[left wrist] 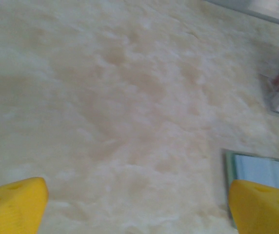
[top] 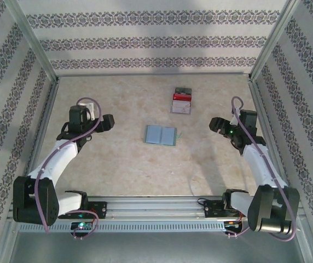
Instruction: Take the credit cards out of the card holder
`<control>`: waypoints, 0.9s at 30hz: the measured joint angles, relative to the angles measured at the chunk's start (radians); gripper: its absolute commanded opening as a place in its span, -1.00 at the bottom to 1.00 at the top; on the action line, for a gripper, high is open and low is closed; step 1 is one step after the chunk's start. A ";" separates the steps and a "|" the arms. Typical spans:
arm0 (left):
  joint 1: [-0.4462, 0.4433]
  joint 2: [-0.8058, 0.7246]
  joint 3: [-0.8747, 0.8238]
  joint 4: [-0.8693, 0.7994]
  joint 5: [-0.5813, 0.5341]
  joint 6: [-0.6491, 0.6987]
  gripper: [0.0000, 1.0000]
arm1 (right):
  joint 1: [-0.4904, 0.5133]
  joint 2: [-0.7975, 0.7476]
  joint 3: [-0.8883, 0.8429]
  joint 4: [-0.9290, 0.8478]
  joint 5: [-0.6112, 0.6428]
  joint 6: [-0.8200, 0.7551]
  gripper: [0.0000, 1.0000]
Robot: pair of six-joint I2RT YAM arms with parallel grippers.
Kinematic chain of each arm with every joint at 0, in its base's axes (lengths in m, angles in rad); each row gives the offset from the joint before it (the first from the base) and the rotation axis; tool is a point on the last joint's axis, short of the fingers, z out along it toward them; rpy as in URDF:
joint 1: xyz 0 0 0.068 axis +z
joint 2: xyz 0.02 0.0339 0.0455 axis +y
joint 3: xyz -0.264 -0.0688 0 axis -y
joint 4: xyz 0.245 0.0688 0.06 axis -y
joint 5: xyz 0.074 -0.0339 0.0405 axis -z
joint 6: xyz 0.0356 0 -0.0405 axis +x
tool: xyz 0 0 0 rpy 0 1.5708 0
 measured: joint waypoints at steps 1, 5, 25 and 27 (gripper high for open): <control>0.006 -0.014 -0.015 0.013 -0.021 0.018 0.99 | 0.000 -0.020 -0.023 0.029 0.029 -0.018 0.96; 0.019 -0.056 -0.087 0.096 -0.110 0.090 0.99 | 0.000 -0.056 -0.121 0.174 0.124 -0.094 0.96; 0.045 0.115 -0.235 0.531 -0.261 0.227 0.99 | 0.116 0.304 -0.321 1.015 0.229 -0.251 0.96; 0.045 0.138 -0.238 0.565 -0.254 0.227 0.99 | 0.131 0.361 -0.346 1.101 0.233 -0.270 0.96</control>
